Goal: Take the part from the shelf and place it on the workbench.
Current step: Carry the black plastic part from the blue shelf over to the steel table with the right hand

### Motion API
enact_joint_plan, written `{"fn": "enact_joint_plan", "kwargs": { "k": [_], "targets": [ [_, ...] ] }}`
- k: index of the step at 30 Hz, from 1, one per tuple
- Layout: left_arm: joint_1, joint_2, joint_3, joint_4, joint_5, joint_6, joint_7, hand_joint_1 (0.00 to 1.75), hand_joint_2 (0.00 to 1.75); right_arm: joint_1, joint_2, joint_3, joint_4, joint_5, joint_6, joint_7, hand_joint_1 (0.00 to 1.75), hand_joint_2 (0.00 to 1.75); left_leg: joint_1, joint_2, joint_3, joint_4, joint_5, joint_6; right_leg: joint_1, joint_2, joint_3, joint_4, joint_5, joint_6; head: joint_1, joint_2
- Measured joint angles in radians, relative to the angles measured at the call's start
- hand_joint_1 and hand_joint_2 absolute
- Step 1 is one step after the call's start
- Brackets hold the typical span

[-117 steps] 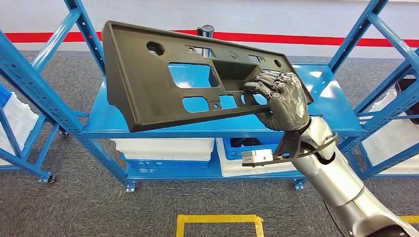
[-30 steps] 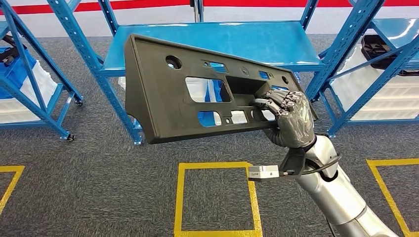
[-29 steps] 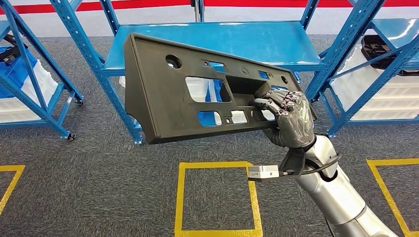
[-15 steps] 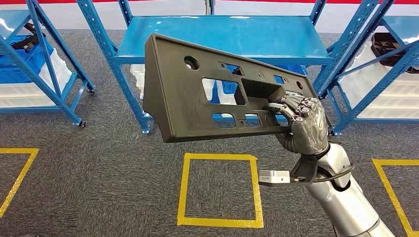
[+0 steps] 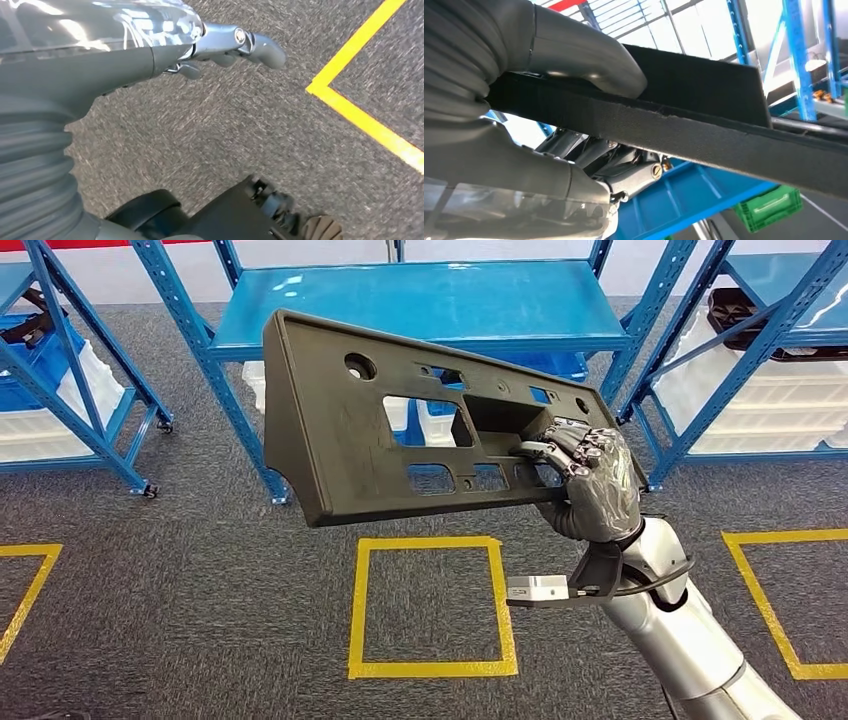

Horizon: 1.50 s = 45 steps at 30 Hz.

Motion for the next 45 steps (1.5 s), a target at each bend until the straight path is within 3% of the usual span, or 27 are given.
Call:
{"fn": "enact_joint_plan", "kwargs": {
  "k": [2,3,5,7,8,9,11,13,15,17,19,22,23,24,25,26,28,30,32,34,37,38,39,40,41,43,45],
  "targets": [
    [0.002,0.0,-0.003,0.0,-0.001,0.0,-0.004,0.0,1.75,0.0,0.001,-0.001,0.0,-0.007,0.005,-0.003,1.75,1.75,0.0,0.0,-0.007,-0.007,0.009,0.011,-0.002,-0.001,-0.004,0.0,0.007,0.012,0.0,0.0],
    [0.002,0.0,-0.004,0.0,-0.001,-0.001,-0.005,0.0,1.75,0.0,0.001,-0.002,0.0,-0.014,0.008,-0.005,1.75,1.75,0.001,0.001,-0.012,-0.009,0.016,0.019,-0.003,-0.001,-0.011,0.009,-0.002,0.017,0.001,0.0],
    [0.002,0.0,-0.007,0.0,-0.001,-0.001,-0.009,0.0,1.75,0.001,0.001,-0.003,0.0,-0.036,0.021,-0.011,1.75,1.75,0.004,0.007,-0.025,-0.013,0.031,0.031,-0.004,0.0,-0.048,0.092,-0.062,0.023,0.01,0.0],
    [0.004,0.0,-0.01,0.0,-0.001,-0.001,-0.01,0.0,1.75,0.005,0.002,-0.003,0.0,-0.066,0.036,-0.019,1.75,1.75,0.004,0.015,-0.04,-0.011,0.04,0.034,-0.005,0.0,-0.101,0.227,-0.129,0.027,0.026,0.0],
    [0.005,0.0,-0.011,0.0,-0.001,-0.001,-0.011,0.0,1.75,0.008,0.002,-0.003,0.0,-0.077,0.041,-0.022,1.75,1.75,0.004,0.02,-0.046,-0.01,0.044,0.034,-0.005,0.0,-0.114,0.268,-0.142,0.029,0.032,0.0],
    [0.006,0.0,-0.011,0.0,-0.001,-0.001,-0.011,0.0,1.75,0.01,0.003,-0.003,0.0,-0.083,0.044,-0.025,1.75,1.75,0.005,0.027,-0.051,-0.007,0.046,0.033,-0.006,0.0,-0.109,0.274,-0.137,0.03,0.037,0.0],
    [0.007,0.0,-0.011,0.0,-0.001,-0.001,-0.012,0.0,1.75,0.012,0.005,-0.003,-0.001,-0.089,0.047,-0.028,1.75,1.75,0.007,0.042,-0.057,0.001,0.045,0.029,-0.008,-0.01,-0.042,0.168,-0.082,0.033,0.045,0.0],
    [0.006,0.002,-0.011,0.0,-0.001,-0.001,-0.012,0.0,1.75,0.012,0.006,-0.004,-0.004,-0.09,0.047,-0.029,1.75,1.75,0.003,0.055,-0.063,0.011,0.041,0.021,-0.004,-0.044,0.024,0.044,-0.044,0.033,0.054,0.0],
    [0.007,0.003,-0.011,0.0,-0.001,-0.001,-0.012,0.0,1.75,0.016,0.008,-0.005,-0.007,-0.09,0.047,-0.03,1.75,1.75,-0.004,0.069,-0.068,0.017,0.039,0.013,-0.001,-0.061,0.034,0.008,-0.044,0.027,0.05,0.0],
    [0.007,0.004,-0.011,0.0,-0.002,-0.001,-0.012,0.0,1.75,0.023,0.008,-0.008,-0.009,-0.089,0.046,-0.031,1.75,1.75,-0.005,0.082,-0.069,0.02,0.037,0.006,-0.005,-0.044,0.026,0.01,-0.04,0.015,0.037,0.0],
    [0.007,0.004,-0.011,0.0,-0.003,-0.001,-0.012,0.0,1.75,0.026,0.009,-0.012,-0.011,-0.087,0.045,-0.034,1.75,1.75,-0.001,0.06,-0.08,0.056,0.006,-0.002,-0.008,-0.028,0.022,0.009,-0.035,0.002,0.027,0.0],
    [0.01,0.005,-0.011,0.0,-0.004,0.0,-0.012,0.0,1.75,0.034,0.01,-0.017,-0.014,-0.08,0.039,-0.036,1.75,1.75,0.004,0.01,-0.155,0.242,-0.093,-0.006,-0.009,-0.003,0.015,0.009,-0.029,-0.013,0.011,0.0],
    [0.01,0.005,-0.011,0.0,-0.004,0.0,-0.013,0.0,1.75,0.04,0.011,-0.018,-0.014,-0.078,0.037,-0.036,1.75,1.75,0.005,0.005,-0.177,0.295,-0.11,-0.006,-0.008,0.006,0.013,0.01,-0.027,-0.015,0.007,0.0],
    [0.01,0.005,-0.011,0.0,-0.004,0.001,-0.013,0.0,1.75,0.046,0.012,-0.018,-0.014,-0.076,0.035,-0.037,1.75,1.75,0.005,0.003,-0.182,0.312,-0.107,-0.006,-0.008,0.017,0.012,0.01,-0.026,-0.016,0.005,0.0],
    [0.01,0.006,-0.011,0.0,-0.004,0.001,-0.013,0.0,1.75,0.052,0.014,-0.018,-0.014,-0.076,0.033,-0.038,1.75,1.75,0.006,0.0,-0.167,0.285,-0.083,-0.005,-0.008,0.029,0.011,0.011,-0.024,-0.015,0.003,0.0],
    [0.011,0.006,-0.011,0.0,-0.004,0.001,-0.012,0.0,1.75,0.056,0.015,-0.019,-0.015,-0.074,0.031,-0.039,1.75,1.75,0.007,-0.008,-0.136,0.223,-0.047,-0.003,-0.009,0.042,0.011,0.012,-0.023,-0.015,0.001,0.0],
    [0.013,0.009,-0.011,0.001,-0.004,0.001,-0.012,0.0,1.75,0.06,0.018,-0.02,-0.016,-0.073,0.025,-0.041,1.75,1.75,0.013,-0.061,-0.077,0.088,0.007,-0.002,-0.008,0.064,0.006,0.016,-0.02,-0.009,-0.003,0.0],
    [0.014,0.011,-0.011,0.001,-0.004,0.001,-0.011,0.0,1.75,0.065,0.02,-0.022,-0.019,-0.07,0.02,-0.044,1.75,1.75,0.016,-0.1,-0.061,0.036,0.018,-0.003,-0.009,0.085,-0.007,0.017,-0.011,0.004,-0.003,0.0],
    [0.014,0.011,-0.011,0.001,-0.005,0.001,-0.01,0.0,1.75,0.073,0.022,-0.025,-0.024,-0.067,0.016,-0.047,1.75,1.75,0.016,-0.082,-0.065,0.03,0.024,0.003,-0.013,0.107,-0.018,0.014,-0.001,0.021,-0.001,0.0],
    [0.012,0.011,-0.011,0.001,-0.007,0.001,-0.009,0.0,1.75,0.077,0.024,-0.028,-0.027,-0.063,0.015,-0.049,1.75,1.75,0.018,-0.056,-0.066,0.023,0.033,0.015,-0.009,0.089,-0.034,0.035,-0.017,0.03,0.005,0.0],
    [0.012,0.012,-0.011,0.001,-0.007,0.001,-0.007,0.0,1.75,0.081,0.026,-0.032,-0.029,-0.06,0.014,-0.05,1.75,1.75,0.017,-0.011,-0.071,0.02,0.038,0.023,-0.004,0.028,-0.108,0.202,-0.107,0.034,0.029,0.0],
    [0.013,0.012,-0.011,0.001,-0.008,0.001,-0.006,0.0,1.75,0.085,0.027,-0.032,-0.029,-0.06,0.014,-0.05,1.75,1.75,0.016,0.005,-0.072,0.02,0.038,0.023,-0.005,0.02,-0.131,0.259,-0.128,0.035,0.035,0.0],
    [0.013,0.012,-0.012,0.001,-0.008,0.001,-0.005,0.0,1.75,0.088,0.028,-0.032,-0.029,-0.059,0.014,-0.05,1.75,1.75,0.016,0.02,-0.073,0.02,0.038,0.023,-0.005,0.016,-0.137,0.284,-0.13,0.036,0.04,0.0],
    [0.013,0.012,-0.012,0.001,-0.008,0.001,-0.003,0.0,1.75,0.091,0.028,-0.032,-0.029,-0.059,0.015,-0.05,1.75,1.75,0.016,0.034,-0.073,0.021,0.037,0.023,-0.006,0.012,-0.124,0.27,-0.116,0.036,0.044,0.0],
    [0.012,0.012,-0.012,0.001,-0.008,0.001,-0.002,0.0,1.75,0.093,0.028,-0.032,-0.029,-0.059,0.015,-0.05,1.75,1.75,0.016,0.047,-0.072,0.021,0.037,0.022,-0.006,0.005,-0.092,0.217,-0.088,0.036,0.048,0.0],
    [0.01,0.013,-0.012,0.001,-0.008,0.001,0.002,0.0,1.75,0.093,0.028,-0.033,-0.031,-0.058,0.015,-0.05,1.75,1.75,0.012,0.068,-0.07,0.022,0.034,0.016,-0.002,-0.035,-0.015,0.077,-0.039,0.034,0.055,0.0],
    [0.01,0.013,-0.012,0.001,-0.008,0.001,0.005,0.0,1.75,0.094,0.029,-0.033,-0.032,-0.057,0.016,-0.049,1.75,1.75,0.004,0.084,-0.069,0.022,0.032,0.009,0.004,-0.062,0.017,0.011,-0.029,0.026,0.054,0.0]
  ]
}}
